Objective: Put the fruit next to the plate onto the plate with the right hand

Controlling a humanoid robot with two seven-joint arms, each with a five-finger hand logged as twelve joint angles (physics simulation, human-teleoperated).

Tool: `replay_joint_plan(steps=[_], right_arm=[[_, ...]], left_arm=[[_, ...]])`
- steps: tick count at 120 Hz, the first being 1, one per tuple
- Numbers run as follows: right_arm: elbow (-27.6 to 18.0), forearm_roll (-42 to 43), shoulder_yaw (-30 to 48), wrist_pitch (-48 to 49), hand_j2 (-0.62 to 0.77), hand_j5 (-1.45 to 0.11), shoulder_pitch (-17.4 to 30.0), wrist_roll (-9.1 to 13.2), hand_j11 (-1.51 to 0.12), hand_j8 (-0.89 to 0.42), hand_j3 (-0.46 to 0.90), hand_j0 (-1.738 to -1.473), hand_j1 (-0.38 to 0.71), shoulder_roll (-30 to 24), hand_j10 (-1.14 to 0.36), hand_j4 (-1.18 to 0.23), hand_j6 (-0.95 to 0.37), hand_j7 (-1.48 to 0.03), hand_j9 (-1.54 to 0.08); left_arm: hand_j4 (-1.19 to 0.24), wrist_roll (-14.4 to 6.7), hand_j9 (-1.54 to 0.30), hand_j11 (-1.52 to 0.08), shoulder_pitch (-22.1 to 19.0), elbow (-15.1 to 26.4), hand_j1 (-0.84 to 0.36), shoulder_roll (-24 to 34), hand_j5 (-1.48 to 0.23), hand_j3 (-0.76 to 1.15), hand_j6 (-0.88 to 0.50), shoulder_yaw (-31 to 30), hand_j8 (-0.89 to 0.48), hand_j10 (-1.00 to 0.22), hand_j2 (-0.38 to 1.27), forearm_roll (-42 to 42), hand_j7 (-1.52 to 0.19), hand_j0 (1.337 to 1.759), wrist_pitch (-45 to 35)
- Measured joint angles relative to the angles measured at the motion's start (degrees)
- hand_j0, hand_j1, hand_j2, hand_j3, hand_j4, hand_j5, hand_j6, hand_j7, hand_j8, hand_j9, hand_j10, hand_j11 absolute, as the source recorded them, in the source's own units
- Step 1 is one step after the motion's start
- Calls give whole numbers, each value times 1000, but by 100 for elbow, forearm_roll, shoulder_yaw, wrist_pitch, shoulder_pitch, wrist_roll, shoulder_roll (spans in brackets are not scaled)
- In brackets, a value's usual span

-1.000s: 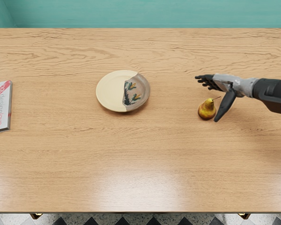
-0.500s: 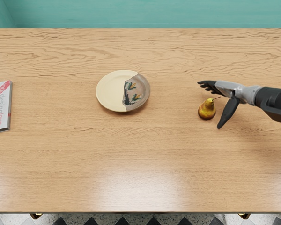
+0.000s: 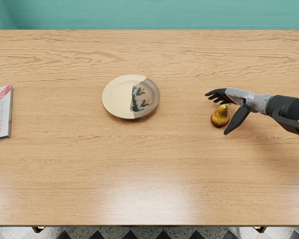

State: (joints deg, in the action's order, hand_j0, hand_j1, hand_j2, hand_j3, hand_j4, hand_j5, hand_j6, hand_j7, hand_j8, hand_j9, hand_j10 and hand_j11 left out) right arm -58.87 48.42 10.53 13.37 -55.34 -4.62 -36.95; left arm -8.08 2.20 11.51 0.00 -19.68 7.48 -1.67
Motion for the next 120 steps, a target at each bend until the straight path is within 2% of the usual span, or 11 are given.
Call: replay_joint_plan(steps=[37, 42, 51, 53, 66, 78, 84, 87, 104, 112, 120], right_arm=[[9, 1, 1, 36, -71, -584, 50, -4, -585, -449, 0, -1658, 175, 3, -448, -449, -451, -581, -585], [14, -4, 1, 46, -43, -651, 54, -8, -652, -405, 0, -1657, 212, 1, -488, -489, -496, -641, -652], [22, -17, 4, 66, 38, -790, 56, -12, -799, -346, 0, -1654, 248, -3, -433, -575, -449, -766, -794], [23, -21, 4, 73, 71, -819, 55, -12, -833, -314, 0, -1653, 253, -4, -430, -597, -449, -795, -827], [39, -58, 10, 118, 251, -951, 49, -12, -975, -347, 0, -1651, 261, -17, -456, -710, -474, -935, -964], [118, -85, 34, 233, 288, -1054, 40, -17, -1072, -289, 1, -1651, 267, -13, -415, -756, -434, -1012, -1057], [142, -96, 44, 267, 237, -1099, 37, -20, -1114, -266, 2, -1651, 267, -10, -401, -767, -417, -1039, -1093], [152, -102, 49, 279, 272, -1117, 34, -23, -1135, -259, 2, -1652, 270, -10, -396, -772, -406, -1050, -1112], [181, -202, 68, 372, 260, -1199, -4, -54, -1219, -216, 2, -1654, 263, -16, -359, -769, -384, -1092, -1191], [184, -272, 88, 445, 302, -1222, -18, -66, -1225, -210, 1, -1653, 264, -29, -372, -727, -415, -1104, -1205], [182, -312, 105, 506, 370, -1225, -61, -104, -1217, -242, 1, -1654, 255, -36, -386, -745, -457, -1112, -1201]], left_arm=[[0, 0, 0, 0, 0, 0, 349, 0, 0, 0, 0, 0, 0, 0, 0, 0, 0, 1658, 0], [0, 0, 0, 0, 0, 0, 349, 0, 0, 0, 0, 1, 0, 0, 0, 0, 0, 1658, 0], [0, 0, 0, 0, 0, 0, 349, 0, 0, 0, 0, 1, 0, 0, 0, 1, 0, 1658, 0], [0, 0, 0, 0, 0, 0, 349, 0, 0, 0, 0, 1, 0, 0, 0, 1, 0, 1658, 0], [0, 1, 0, 0, 0, 0, 349, 0, 0, 0, 0, 1, 0, 0, 0, 1, 0, 1658, 0], [0, 1, 0, 0, 0, 0, 349, 0, 0, 0, 0, 2, 0, 0, 0, 1, 0, 1658, 0], [0, 1, 0, 0, 0, 0, 349, 0, 0, 0, 0, 2, 0, 0, 0, 1, 0, 1658, 0], [0, 1, 0, 0, 0, 0, 349, 0, 0, 0, 0, 2, 0, 0, 0, 1, 0, 1658, 0], [0, 1, 0, 0, 0, 0, 349, 0, 0, 0, 0, 1, 0, 0, 0, 1, 0, 1658, 0], [0, 1, 0, 0, 0, 0, 349, 0, 0, 0, 0, 2, 0, 0, 0, 1, 0, 1658, 0], [0, 0, 0, 0, 0, 0, 349, 0, 0, 0, 0, 0, 0, 0, 0, 0, 0, 1658, 0]])
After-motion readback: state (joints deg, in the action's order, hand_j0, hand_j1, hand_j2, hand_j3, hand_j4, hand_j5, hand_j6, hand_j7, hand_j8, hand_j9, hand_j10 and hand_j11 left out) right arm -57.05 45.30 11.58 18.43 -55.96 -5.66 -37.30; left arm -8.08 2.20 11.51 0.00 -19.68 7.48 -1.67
